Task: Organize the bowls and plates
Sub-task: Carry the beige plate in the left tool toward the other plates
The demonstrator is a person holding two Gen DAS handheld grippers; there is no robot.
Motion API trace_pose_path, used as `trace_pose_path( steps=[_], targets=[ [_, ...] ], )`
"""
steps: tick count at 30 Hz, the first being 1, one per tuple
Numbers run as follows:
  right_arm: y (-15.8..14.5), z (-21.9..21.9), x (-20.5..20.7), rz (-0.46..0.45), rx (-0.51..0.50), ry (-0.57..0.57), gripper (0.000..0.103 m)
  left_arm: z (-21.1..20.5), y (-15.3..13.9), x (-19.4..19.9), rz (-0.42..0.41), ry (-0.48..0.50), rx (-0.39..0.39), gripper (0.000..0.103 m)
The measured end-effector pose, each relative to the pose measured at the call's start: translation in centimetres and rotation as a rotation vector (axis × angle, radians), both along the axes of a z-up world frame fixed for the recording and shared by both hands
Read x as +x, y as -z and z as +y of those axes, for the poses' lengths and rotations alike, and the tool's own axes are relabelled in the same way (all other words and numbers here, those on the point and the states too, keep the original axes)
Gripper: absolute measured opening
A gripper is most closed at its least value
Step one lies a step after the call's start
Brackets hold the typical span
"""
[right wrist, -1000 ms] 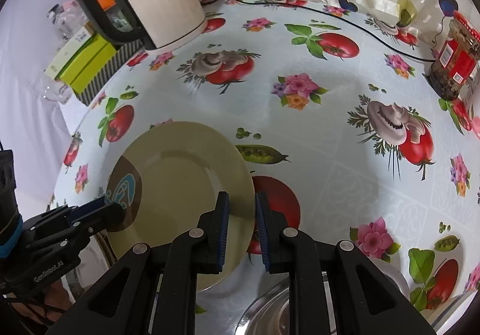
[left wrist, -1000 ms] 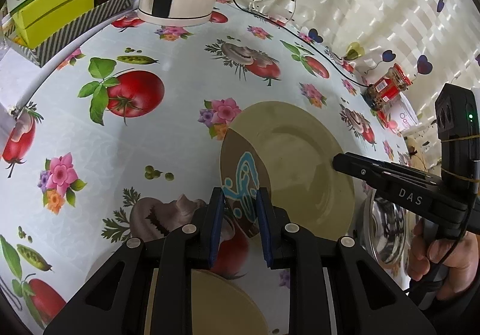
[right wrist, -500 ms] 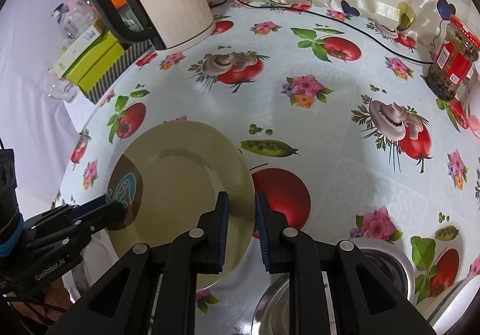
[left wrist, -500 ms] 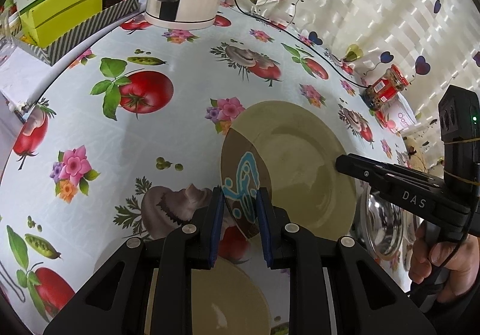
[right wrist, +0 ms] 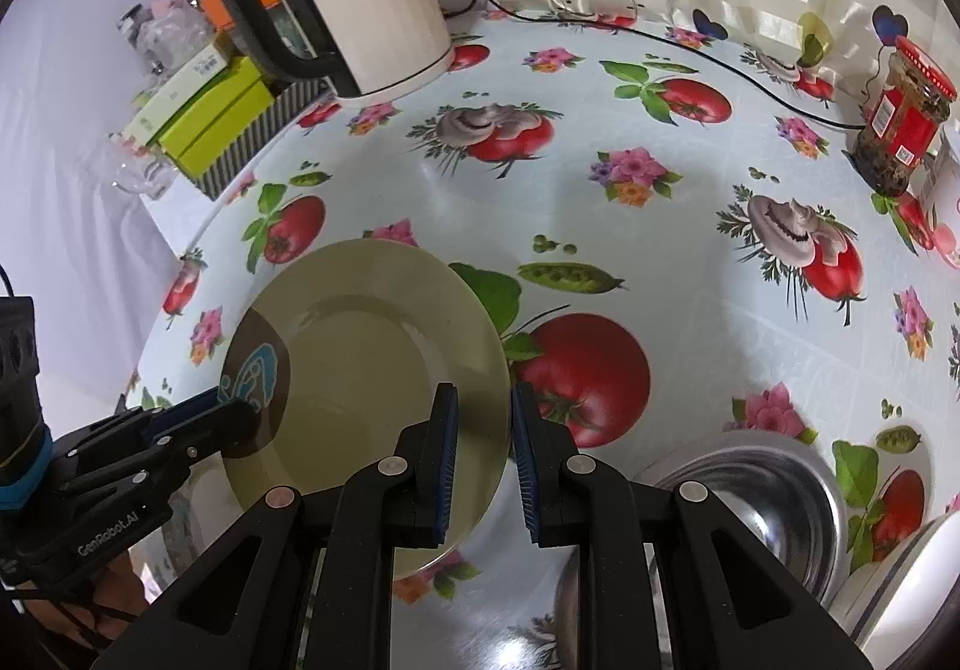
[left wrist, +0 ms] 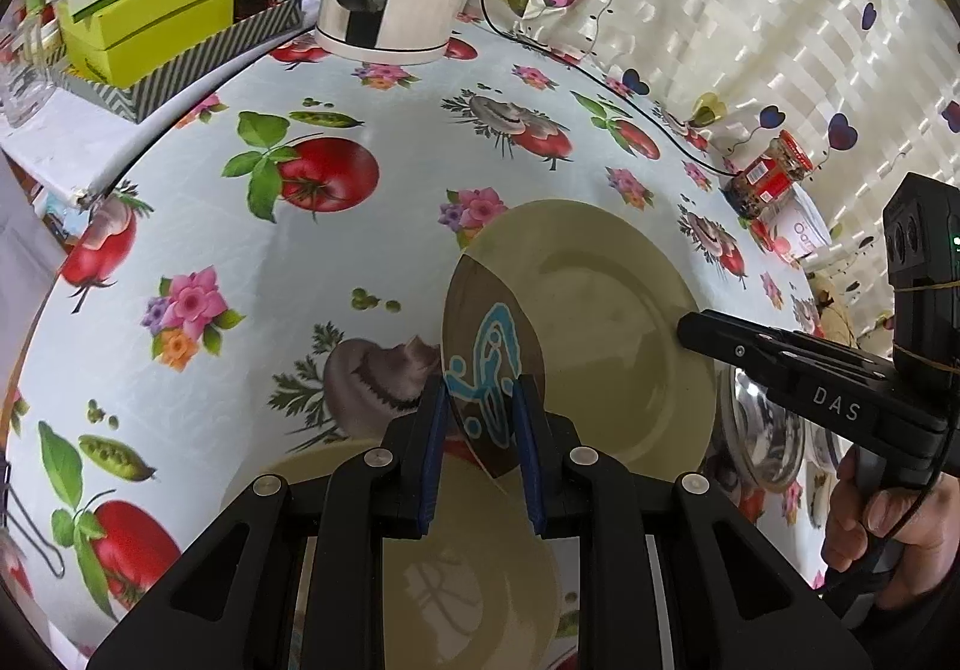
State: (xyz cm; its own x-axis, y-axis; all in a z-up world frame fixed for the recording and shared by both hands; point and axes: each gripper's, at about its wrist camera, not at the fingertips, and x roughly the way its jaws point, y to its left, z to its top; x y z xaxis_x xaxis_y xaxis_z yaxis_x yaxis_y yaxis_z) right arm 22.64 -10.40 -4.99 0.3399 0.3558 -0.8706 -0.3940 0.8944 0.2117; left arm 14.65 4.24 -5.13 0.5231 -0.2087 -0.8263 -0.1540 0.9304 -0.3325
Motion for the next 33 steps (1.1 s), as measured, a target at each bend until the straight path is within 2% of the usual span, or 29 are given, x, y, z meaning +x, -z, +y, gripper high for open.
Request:
trace_pose_path(
  steps=[15, 33],
  targets=[
    [-0.6, 1.5, -3.4, -0.003, 0.003, -0.022, 0.018, 1.1, -0.6, -3.7, -0.003, -0.020, 0.012, 0.022],
    [0.2, 3.7, -7.0, 0.014, -0.004, -0.052, 0.018, 3.0, -0.3, -7.5, 0.001, -0.050, 0.026, 0.022]
  ],
)
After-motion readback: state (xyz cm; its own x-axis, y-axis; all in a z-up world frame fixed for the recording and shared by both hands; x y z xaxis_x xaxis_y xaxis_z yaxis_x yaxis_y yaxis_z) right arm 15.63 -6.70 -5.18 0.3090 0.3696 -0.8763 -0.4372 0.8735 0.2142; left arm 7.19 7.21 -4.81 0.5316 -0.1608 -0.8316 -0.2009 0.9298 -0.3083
